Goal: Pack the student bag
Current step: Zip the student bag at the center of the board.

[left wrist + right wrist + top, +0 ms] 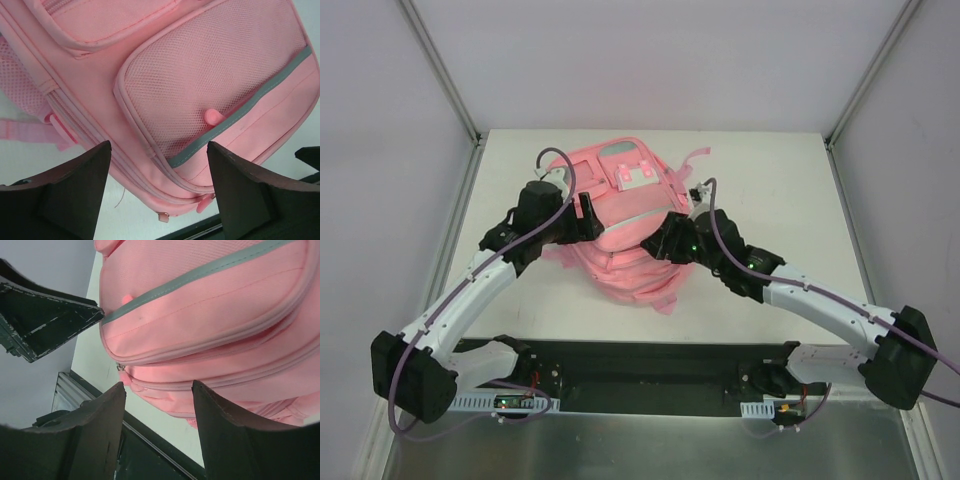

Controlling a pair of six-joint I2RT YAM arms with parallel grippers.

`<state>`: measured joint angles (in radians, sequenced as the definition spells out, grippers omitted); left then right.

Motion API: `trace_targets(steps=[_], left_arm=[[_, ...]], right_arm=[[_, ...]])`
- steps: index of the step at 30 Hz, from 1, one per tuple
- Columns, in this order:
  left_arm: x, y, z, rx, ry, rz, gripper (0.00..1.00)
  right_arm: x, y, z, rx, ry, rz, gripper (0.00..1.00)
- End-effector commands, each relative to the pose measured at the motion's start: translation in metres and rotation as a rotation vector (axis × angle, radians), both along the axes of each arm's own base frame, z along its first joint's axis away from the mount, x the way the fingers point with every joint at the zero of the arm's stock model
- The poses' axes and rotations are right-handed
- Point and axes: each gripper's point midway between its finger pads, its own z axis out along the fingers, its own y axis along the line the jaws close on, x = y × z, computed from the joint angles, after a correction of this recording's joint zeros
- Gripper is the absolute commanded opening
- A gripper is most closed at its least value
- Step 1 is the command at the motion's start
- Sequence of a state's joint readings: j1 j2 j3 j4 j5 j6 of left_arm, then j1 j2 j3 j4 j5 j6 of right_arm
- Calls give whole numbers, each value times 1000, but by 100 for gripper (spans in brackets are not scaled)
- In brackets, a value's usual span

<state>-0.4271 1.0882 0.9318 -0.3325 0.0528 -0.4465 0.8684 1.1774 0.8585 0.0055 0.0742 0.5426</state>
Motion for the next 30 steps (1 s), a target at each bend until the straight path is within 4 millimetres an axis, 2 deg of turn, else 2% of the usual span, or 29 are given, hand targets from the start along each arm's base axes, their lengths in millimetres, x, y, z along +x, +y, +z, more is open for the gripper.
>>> trace_targets(steps=[1, 4, 9, 10, 11, 12, 15, 16, 17, 19, 20, 23, 30], left_arm=[[1, -13, -2, -89, 50, -15, 73], [4, -22, -2, -128, 58, -37, 64], [6, -22, -18, -136, 89, -23, 60], [5, -21, -23, -136, 95, -19, 52], [6, -21, -23, -139, 94, -18, 49], [7, -22, -23, -142, 90, -17, 45], [8, -21, -24, -142, 88, -14, 29], [9, -20, -22, -142, 79, -11, 23], [9, -19, -23, -141, 80, -11, 17], [11, -18, -22, -140, 70, -5, 13], [12, -18, -20, -144, 64, -6, 5], [14, -18, -19, -145, 60, -5, 0], [15, -19, -13, -157, 48, -8, 0]], right_arm=[[-2, 13, 14, -23, -38, 55, 59], [-3, 21, 12, -29, -29, 80, 59], [-12, 39, 12, -54, -39, 150, 59], [-12, 41, 6, -82, -39, 152, 59], [-14, 47, 11, -87, -47, 164, 59], [-15, 49, 1, -122, -32, 174, 59], [-21, 55, 4, -178, -74, 181, 60], [-17, 53, 6, -203, -102, 142, 62], [-22, 56, 6, -222, -120, 143, 63], [-18, 51, 3, -266, -127, 86, 63], [-22, 53, 1, -279, -129, 88, 63], [-24, 58, -1, -311, -180, 69, 63], [-27, 73, -27, -387, -167, 93, 60]])
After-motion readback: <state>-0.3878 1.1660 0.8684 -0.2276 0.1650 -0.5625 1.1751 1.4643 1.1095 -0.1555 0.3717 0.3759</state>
